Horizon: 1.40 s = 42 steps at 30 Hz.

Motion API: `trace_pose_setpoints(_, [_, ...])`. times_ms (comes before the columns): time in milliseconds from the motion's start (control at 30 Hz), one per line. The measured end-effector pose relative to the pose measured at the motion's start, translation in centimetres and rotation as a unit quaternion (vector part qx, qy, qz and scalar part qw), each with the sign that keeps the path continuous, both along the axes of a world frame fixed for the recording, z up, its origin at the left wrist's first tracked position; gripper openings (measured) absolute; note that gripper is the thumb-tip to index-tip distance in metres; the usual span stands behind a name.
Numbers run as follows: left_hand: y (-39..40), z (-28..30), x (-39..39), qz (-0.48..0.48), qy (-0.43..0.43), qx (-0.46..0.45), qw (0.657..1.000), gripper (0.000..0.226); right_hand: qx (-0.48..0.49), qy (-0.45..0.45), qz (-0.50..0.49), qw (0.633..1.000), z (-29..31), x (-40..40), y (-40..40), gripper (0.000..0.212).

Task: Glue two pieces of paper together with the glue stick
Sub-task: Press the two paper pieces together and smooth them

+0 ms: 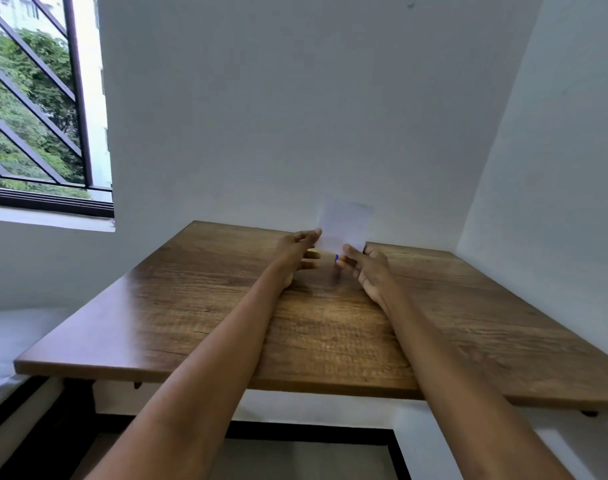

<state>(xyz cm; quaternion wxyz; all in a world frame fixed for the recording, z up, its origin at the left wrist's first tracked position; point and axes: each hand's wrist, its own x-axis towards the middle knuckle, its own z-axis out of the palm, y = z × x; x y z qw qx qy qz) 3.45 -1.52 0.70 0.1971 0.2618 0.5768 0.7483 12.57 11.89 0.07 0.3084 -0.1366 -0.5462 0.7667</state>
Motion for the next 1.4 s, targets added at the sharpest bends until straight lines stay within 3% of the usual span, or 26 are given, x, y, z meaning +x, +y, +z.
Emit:
trace_pose_setpoints(133, [0.1, -0.1, 0.5, -0.064, 0.016, -0.01, 0.998, 0.025, -0.01, 0.028, 0.001, 1.0, 0.0, -0.5, -0.4, 0.014])
trace_pose_setpoints(233, [0.7, -0.3, 0.9, -0.029, 0.024, -0.018, 0.999, 0.028, 0.089, -0.056, -0.006, 0.994, -0.2, -0.8, -0.8, 0.016])
trace_pose_setpoints(333, [0.9, -0.6, 0.4, 0.018, 0.007, -0.019, 1.0, 0.03, 0.115, -0.093, -0.019, 0.989, -0.5, -0.9, -0.8, 0.016])
trace_pose_setpoints(467, [0.9, -0.8, 0.0, 0.021, 0.023, -0.053, 0.998, 0.021, 0.098, -0.088, -0.095, 0.987, -0.3, -0.5, 0.3, 0.016])
trace_pose_setpoints(600, [0.9, -0.8, -0.1, 0.022, 0.035, -0.078, 0.996, 0.017, 0.006, -0.038, -0.166, 0.985, 0.0, 0.3, 1.5, 0.022])
trace_pose_setpoints(667, [0.9, -0.9, -0.2, 0.026, 0.03, -0.072, 0.997, 0.018, 0.001, -0.022, -0.156, 0.988, 0.1, 0.4, 1.5, 0.019])
trace_pose_setpoints(800, [0.7, -0.8, -0.3, 0.013, 0.029, -0.077, 0.996, 0.02, 0.115, -0.084, -0.071, 0.987, -0.1, -0.2, 0.3, 0.016])
trace_pose_setpoints(1000, [0.8, -0.7, -0.2, -0.022, 0.054, -0.119, 0.991, 0.024, 0.033, -0.021, -0.169, 0.985, -0.1, 0.2, 1.7, 0.016])
trace_pose_setpoints(1167, [0.2, -0.3, -0.5, -0.004, 0.031, -0.051, 0.998, 0.042, 0.133, -0.059, -0.156, 0.977, 0.0, 0.1, 1.0, 0.024])
trace_pose_setpoints(1300, [-0.7, 0.1, -1.1, 0.043, 0.045, -0.042, 0.997, 0.037, 0.273, -0.147, -0.095, 0.946, -0.1, 0.1, 0.3, 0.018])
trace_pose_setpoints(1400, [-0.9, -0.1, -1.5, 0.049, 0.079, -0.058, 0.994, 0.023, 0.335, -0.16, -0.065, 0.926, -0.1, -0.4, -0.9, 0.023])
